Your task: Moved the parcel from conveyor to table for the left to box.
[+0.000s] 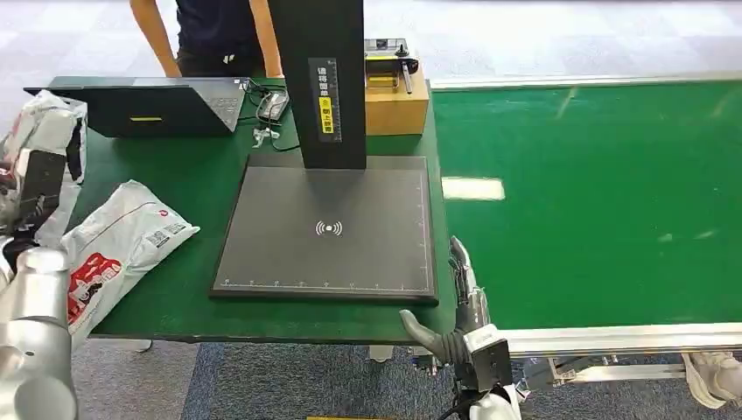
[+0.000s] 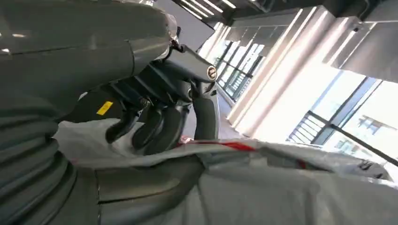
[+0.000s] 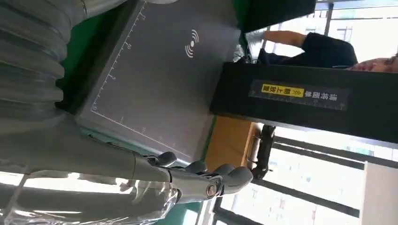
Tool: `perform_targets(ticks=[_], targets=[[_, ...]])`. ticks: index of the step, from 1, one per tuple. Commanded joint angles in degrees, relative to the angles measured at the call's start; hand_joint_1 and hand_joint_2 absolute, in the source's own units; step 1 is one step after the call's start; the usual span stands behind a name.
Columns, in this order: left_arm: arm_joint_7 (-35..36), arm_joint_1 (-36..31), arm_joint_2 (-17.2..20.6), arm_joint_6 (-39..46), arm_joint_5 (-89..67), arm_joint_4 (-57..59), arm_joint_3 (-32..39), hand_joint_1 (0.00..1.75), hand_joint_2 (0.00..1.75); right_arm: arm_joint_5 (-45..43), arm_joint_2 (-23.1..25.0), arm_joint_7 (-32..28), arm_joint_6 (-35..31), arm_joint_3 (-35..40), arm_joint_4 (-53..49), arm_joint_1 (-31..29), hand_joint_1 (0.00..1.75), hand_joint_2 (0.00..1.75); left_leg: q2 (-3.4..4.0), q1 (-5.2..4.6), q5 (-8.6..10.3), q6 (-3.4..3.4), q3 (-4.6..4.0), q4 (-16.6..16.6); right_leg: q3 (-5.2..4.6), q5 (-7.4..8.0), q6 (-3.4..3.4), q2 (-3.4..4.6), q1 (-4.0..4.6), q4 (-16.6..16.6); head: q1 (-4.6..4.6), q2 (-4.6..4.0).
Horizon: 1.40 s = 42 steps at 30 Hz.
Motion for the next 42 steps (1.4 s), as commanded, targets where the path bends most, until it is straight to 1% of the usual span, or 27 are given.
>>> perform_targets(ticks=[1, 3, 4, 5, 8, 9, 11, 12, 14, 16, 17, 18, 20, 21, 22, 23, 25, 26, 27, 28, 29, 31, 32, 35, 39, 41, 42], targets=[[4.8, -5.7, -1.4, -0.3, -2.5, 11.8, 1.5, 0.00, 1.75, -0.9, -1.8, 0.2, -0.4, 1.4, 2.6, -1.7, 0.00, 1.75, -0.21, 0.04, 0.00, -0.08, 0.09, 0.0, 0.14, -0.05, 0.10, -0.17, 0.01, 0.0, 0.00, 0.00], [4.7, -5.9, -1.9, -0.5, -1.4, 11.9, 1.9, 0.00, 1.75, -0.9, -1.8, 0.3, -0.4, 1.5, 3.3, -2.2, 0.00, 1.75, -0.34, 0.08, 0.01, -0.16, 0.23, -0.1, 0.34, -0.07, 0.18, -0.26, 0.03, -0.1, 0.02, 0.00], [4.5, -6.0, -1.9, -1.1, -1.1, 12.2, 1.9, 0.00, 1.75, -0.9, -1.7, 0.3, -0.4, 1.5, 3.4, -2.4, 0.00, 1.75, -0.21, 0.05, 0.00, -0.09, 0.08, 0.0, 0.15, -0.04, 0.11, -0.16, 0.02, 0.0, 0.00, 0.00], [4.5, -6.0, -1.9, -1.1, -1.1, 12.2, 1.9, 0.00, 1.75, -0.9, -1.7, 0.3, -0.4, 1.5, 3.4, -2.4, 0.00, 1.75, -0.23, 0.07, -0.01, -0.13, 0.17, -0.1, 0.25, -0.05, 0.15, -0.16, 0.02, -0.1, 0.00, 0.00], [4.6, -6.1, -1.9, -1.4, -1.2, 12.4, 1.5, 0.00, 1.75, -0.9, -1.8, 0.3, -0.4, 1.6, 3.9, -3.0, 0.00, 1.75, -0.15, 0.03, 0.00, -0.07, 0.06, 0.0, 0.12, -0.03, 0.08, -0.11, 0.01, 0.0, 0.00, 0.00], [4.5, -6.1, -1.9, -1.4, -1.1, 12.3, 1.3, 0.00, 1.75, -0.9, -1.8, 0.3, -0.4, 1.6, 3.9, -3.2, 0.00, 1.75, -0.24, 0.07, -0.02, -0.12, 0.15, 0.0, 0.24, -0.06, 0.13, -0.17, 0.03, -0.1, 0.00, 0.00], [3.2, -6.2, -2.3, -1.9, -0.1, 12.2, 1.5, 0.00, 1.75, -0.9, -1.9, 0.3, -0.4, 1.6, 4.2, -3.5, 0.00, 1.75, -0.13, 0.04, 0.00, -0.07, 0.05, 0.0, 0.11, -0.02, 0.08, -0.09, 0.01, 0.0, 0.00, 0.00], [1.9, -5.9, -2.8, -2.0, 0.7, 11.8, 1.4, 0.00, 1.75, -1.0, -2.0, 0.3, -0.4, 1.6, 4.1, -3.4, 0.00, 1.75, -0.21, 0.06, -0.02, -0.12, 0.13, 0.0, 0.21, -0.06, 0.13, -0.14, 0.02, -0.1, 0.00, 0.00], [-2.8, -5.3, -4.4, -3.4, 4.9, 10.4, 2.0, 0.00, 1.75, -1.0, -2.1, 0.4, -0.6, 1.5, 3.5, -2.7, 0.00, 1.75, -0.14, 0.04, 0.00, -0.07, 0.05, 0.0, 0.11, -0.03, 0.08, -0.11, 0.02, 0.0, 0.00, 0.00], [-8.5, -4.7, -6.5, -6.7, 11.3, 8.5, 3.0, 0.00, 1.75, -1.0, -2.2, 0.4, -0.8, 1.3, 2.9, -2.0, 0.00, 1.75, -0.33, 0.08, -0.01, -0.16, 0.23, -0.1, 0.34, -0.08, 0.18, -0.25, 0.03, -0.1, 0.00, 0.00], [-10.6, -4.4, -7.6, -8.6, 14.3, 7.4, 3.1, 0.00, 1.75, -1.0, -2.3, 0.4, -0.9, 1.2, 2.6, -1.8, 0.00, 1.75, -0.26, 0.03, 0.01, -0.07, 0.09, 0.0, 0.18, -0.05, 0.10, -0.22, 0.01, -0.1, 0.00, 0.00], [-14.8, -3.4, -8.8, -12.1, 19.8, 5.2, 2.0, 0.00, 1.75, -1.0, -2.2, 0.4, -1.1, 0.9, 2.5, -1.5, 0.00, 1.75, -0.31, 0.06, 0.00, -0.11, 0.13, 0.0, 0.23, -0.07, 0.14, -0.25, 0.02, -0.1, -0.02, 0.00], [-17.5, -1.2, -10.8, -14.5, 25.4, 1.5, -0.7, 0.00, 1.75, -1.0, -2.3, 0.4, -1.3, 0.6, 2.3, -1.1, 0.00, 1.75, -0.33, 0.01, 0.03, -0.05, 0.09, -0.1, 0.18, -0.06, 0.11, -0.29, -0.01, -0.1, 0.00, 0.00], [-19.2, 0.3, -11.9, -16.8, 29.0, -1.3, -2.5, 0.00, 1.75, -1.0, -2.3, 0.4, -1.4, 0.4, 2.4, -1.1, 0.00, 1.75, -0.58, 0.07, 0.03, -0.14, 0.30, -0.2, 0.48, -0.10, 0.24, -0.49, 0.01, -0.3, 0.00, 0.00], [-19.2, 2.9, -12.8, -18.0, 32.8, -5.7, -6.5, 0.00, 1.75, -1.0, -2.2, 0.4, -1.6, 0.3, 2.6, -1.2, 0.00, 1.75, -0.33, 0.01, 0.01, -0.06, 0.13, -0.1, 0.23, -0.06, 0.14, -0.29, -0.02, -0.1, 0.00, 0.00], [-18.9, 4.8, -13.6, -17.1, 34.3, -9.0, -9.3, 0.00, 1.75, -1.0, -2.1, 0.4, -1.6, 0.2, 2.7, -1.3, 0.00, 1.75, -0.35, 0.04, -0.01, -0.11, 0.20, -0.1, 0.31, -0.08, 0.19, -0.28, -0.01, -0.2, 0.00, 0.00], [-18.3, 12.2, -14.2, -11.0, 34.7, -20.2, -19.6, 0.00, 1.75, -0.8, -2.0, 0.6, -1.3, -0.1, 2.4, -0.9, 0.00, 1.75, -0.25, 0.01, -0.01, -0.07, 0.12, -0.1, 0.21, -0.05, 0.14, -0.20, -0.03, -0.1, 0.02, 0.00], [-18.0, 15.3, -13.9, -9.8, 35.2, -25.1, -23.8, 0.00, 1.75, -0.6, -2.0, 0.8, -1.2, -0.1, 2.2, -0.8, 0.00, 1.75, -0.14, -0.04, -0.01, -0.04, 0.11, -0.1, 0.16, -0.03, 0.11, -0.10, -0.07, -0.1, 0.00, 0.00], [-16.5, 19.3, -13.8, -8.3, 36.3, -31.3, -28.3, 0.00, 1.75, -0.5, -2.0, 1.0, -1.0, -0.3, 2.0, -0.7, 0.00, 1.75, -0.20, -0.03, -0.04, -0.08, 0.21, -0.1, 0.29, -0.07, 0.17, -0.14, -0.07, -0.2, 0.00, 0.00], [-15.2, 20.4, -13.7, -7.6, 36.4, -33.0, -29.8, 0.00, 1.75, -0.4, -2.0, 1.0, -0.9, -0.4, 1.9, -0.6, 0.00, 1.75, -0.04, -0.03, -0.10, -0.11, 0.40, -0.2, 0.43, -0.07, 0.20, 0.04, -0.08, -0.3, 0.02, 0.00], [-14.9, 21.0, -13.2, -7.4, 36.6, -33.9, -30.8, 0.00, 1.75, -0.4, -2.0, 1.1, -0.8, -0.4, 1.9, -0.6, 0.00, 1.75, -0.05, -0.07, -0.08, 0.01, 0.10, -0.1, 0.13, -0.04, 0.11, -0.01, -0.10, -0.1, 0.00, 0.00], [-15.4, 24.3, -12.6, -7.8, 38.3, -38.6, -35.0, 0.00, 1.75, -0.1, -1.6, 1.3, -0.3, -0.9, 1.8, -0.2, 0.00, 1.75, -0.15, -0.01, -0.19, -0.09, 0.30, -0.1, 0.36, -0.15, 0.20, -0.05, -0.07, -0.2, 0.00, 0.00], [-15.0, 25.0, -12.7, -7.3, 38.5, -39.4, -35.6, 0.00, 1.75, 0.0, -1.5, 1.3, -0.3, -0.9, 1.8, -0.1, 0.00, 1.75, -0.24, -0.03, -0.18, -0.04, 0.22, 0.0, 0.31, -0.21, 0.27, -0.16, -0.08, -0.1, 0.00, 0.00], [-15.0, 25.1, -12.6, -7.2, 38.5, -39.6, -35.7, 0.00, 1.75, 0.0, -1.5, 1.3, -0.3, -0.9, 1.8, -0.1, 0.00, 1.75, -0.07, -0.06, -0.22, 0.09, 0.09, 0.0, 0.13, -0.15, 0.25, 0.00, -0.10, -0.1, 0.00, 0.00], [-15.0, 24.9, -12.4, -7.3, 38.5, -39.5, -35.6, 0.00, 1.75, 0.0, -1.5, 1.3, -0.3, -0.9, 1.8, -0.1, 0.00, 1.75, -0.18, -0.03, -0.26, 0.03, 0.15, 0.0, 0.23, -0.22, 0.33, -0.08, -0.08, -0.1, 0.00, 0.00], [-15.0, 24.8, -12.2, -7.3, 38.5, -39.5, -35.6, 0.00, 1.75, 0.0, -1.5, 1.3, -0.3, -0.9, 1.8, -0.1, 0.00, 1.75, -0.07, -0.06, -0.23, 0.09, 0.07, 0.0, 0.11, -0.16, 0.27, 0.01, -0.11, -0.1, 0.00, 0.00], [-15.0, 24.8, -12.2, -7.3, 38.5, -39.5, -35.6, 0.00, 1.75, 0.0, -1.5, 1.3, -0.3, -0.9, 1.8, -0.1, 0.00, 1.75, -0.14, -0.04, -0.25, 0.03, 0.18, 0.0, 0.25, -0.20, 0.31, -0.03, -0.09, -0.1, 0.00, 0.00]])
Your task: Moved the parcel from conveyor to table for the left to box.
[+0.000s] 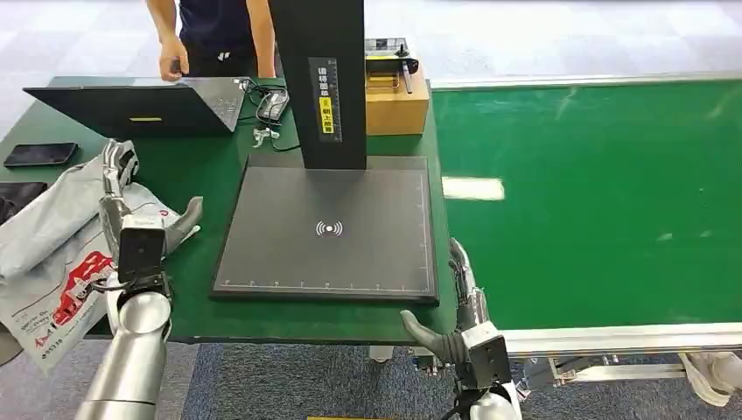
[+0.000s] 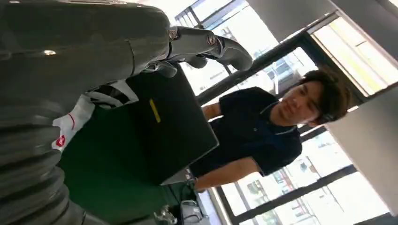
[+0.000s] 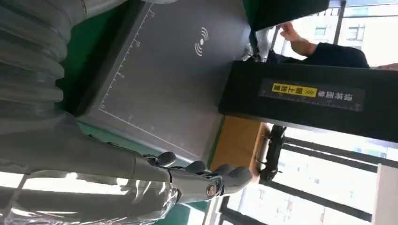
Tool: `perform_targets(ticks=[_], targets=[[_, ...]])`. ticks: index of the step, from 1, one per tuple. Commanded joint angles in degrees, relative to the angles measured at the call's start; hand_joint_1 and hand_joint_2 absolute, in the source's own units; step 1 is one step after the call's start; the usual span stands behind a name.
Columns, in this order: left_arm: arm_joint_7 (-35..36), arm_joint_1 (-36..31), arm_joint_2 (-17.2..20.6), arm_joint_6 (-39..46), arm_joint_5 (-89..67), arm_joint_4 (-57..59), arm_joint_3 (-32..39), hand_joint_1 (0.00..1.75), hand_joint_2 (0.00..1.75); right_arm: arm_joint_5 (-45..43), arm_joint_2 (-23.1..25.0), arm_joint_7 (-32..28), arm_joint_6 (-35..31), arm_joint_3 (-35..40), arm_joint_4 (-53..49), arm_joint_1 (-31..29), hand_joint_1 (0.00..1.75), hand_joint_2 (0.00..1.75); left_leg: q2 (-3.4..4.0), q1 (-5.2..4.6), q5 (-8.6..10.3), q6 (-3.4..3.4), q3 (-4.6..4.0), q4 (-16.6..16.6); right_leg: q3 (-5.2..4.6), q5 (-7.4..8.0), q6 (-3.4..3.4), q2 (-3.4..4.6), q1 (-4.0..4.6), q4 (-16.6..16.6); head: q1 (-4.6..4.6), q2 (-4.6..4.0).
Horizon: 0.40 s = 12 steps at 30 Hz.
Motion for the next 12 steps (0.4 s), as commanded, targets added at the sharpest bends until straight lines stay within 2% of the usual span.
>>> perform_targets(ticks=[1, 5, 6, 7, 12], targets=[[0.4, 1.2, 0.0, -0.1, 0.2, -4.8, -3.9, 0.00, 1.75, -0.1, -0.8, 0.2, 0.3, -1.0, 0.8, 0.1, 0.00, 1.75, -0.14, 0.05, -0.03, -0.12, 0.12, 0.0, 0.16, -0.06, 0.08, -0.09, 0.03, 0.0, 0.00, 0.00], [0.4, 1.2, 0.0, -0.1, 0.2, -4.8, -3.9, 0.00, 1.75, -0.1, -0.8, 0.2, 0.3, -1.0, 0.8, 0.1, 0.00, 1.75, -0.08, 0.04, -0.02, -0.10, 0.12, 0.0, 0.13, -0.04, 0.07, -0.04, 0.02, -0.1, 0.00, 0.00], [-0.2, 1.6, -0.1, -2.4, 2.0, -4.8, -4.9, 0.00, 1.75, 0.0, -0.6, 0.2, 0.3, -1.1, 0.9, 0.2, 0.00, 1.75, -0.16, 0.09, -0.07, -0.21, 0.37, -0.1, 0.41, -0.11, 0.17, -0.08, 0.04, -0.2, 0.00, 0.00], [-0.8, 2.9, -0.5, -3.5, 3.2, -6.2, -5.7, 0.00, 1.75, 0.2, -0.3, 0.2, 0.3, -1.2, 1.2, 0.3, 0.00, 1.75, -0.12, 0.04, -0.02, -0.10, 0.13, 0.0, 0.16, -0.05, 0.08, -0.07, 0.02, -0.1, 0.00, 0.00], [-2.9, 6.9, -3.1, -11.0, 10.7, -8.3, -11.9, 0.00, 1.75, 0.1, 0.1, -0.5, -0.3, -2.8, 2.7, 0.1, 0.00, 1.75, -0.11, 0.05, -0.08, -0.12, 0.26, -0.1, 0.30, -0.10, 0.13, -0.06, 0.02, -0.1, -0.02, 0.00]])
